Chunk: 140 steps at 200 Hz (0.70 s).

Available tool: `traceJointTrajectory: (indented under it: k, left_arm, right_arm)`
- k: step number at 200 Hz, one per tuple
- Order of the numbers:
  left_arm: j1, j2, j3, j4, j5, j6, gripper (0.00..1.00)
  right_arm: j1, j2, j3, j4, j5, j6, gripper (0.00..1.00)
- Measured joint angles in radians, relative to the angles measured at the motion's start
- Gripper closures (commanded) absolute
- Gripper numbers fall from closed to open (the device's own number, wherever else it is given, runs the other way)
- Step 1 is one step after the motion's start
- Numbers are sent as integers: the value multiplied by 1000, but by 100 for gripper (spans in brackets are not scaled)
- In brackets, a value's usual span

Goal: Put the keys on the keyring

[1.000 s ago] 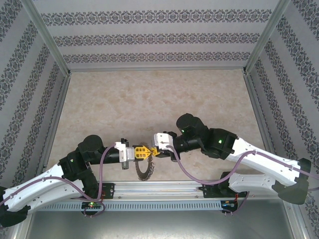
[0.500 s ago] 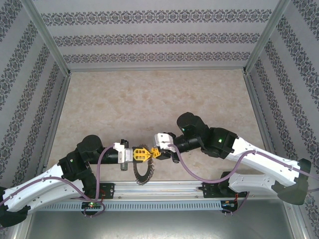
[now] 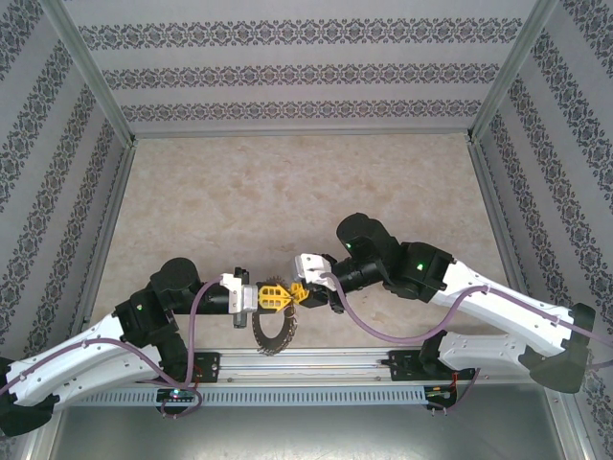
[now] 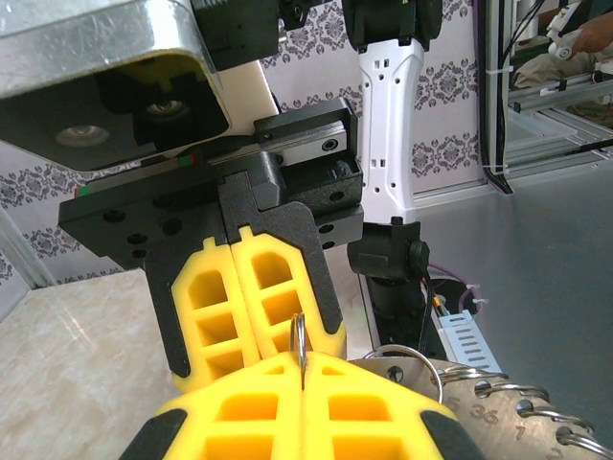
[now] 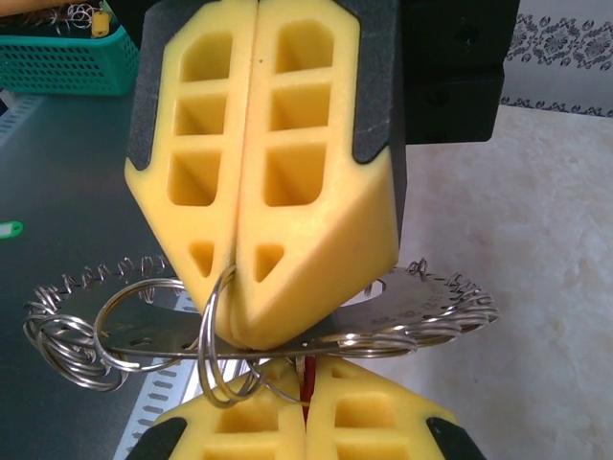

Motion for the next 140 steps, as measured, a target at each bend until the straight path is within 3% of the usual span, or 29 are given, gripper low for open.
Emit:
traceJointTrajectory:
  k: [140]
  left_arm:
    - [0,-46,0,20,27,-23,100]
  right_arm:
    - [0,-1,0,55,-63,16,100]
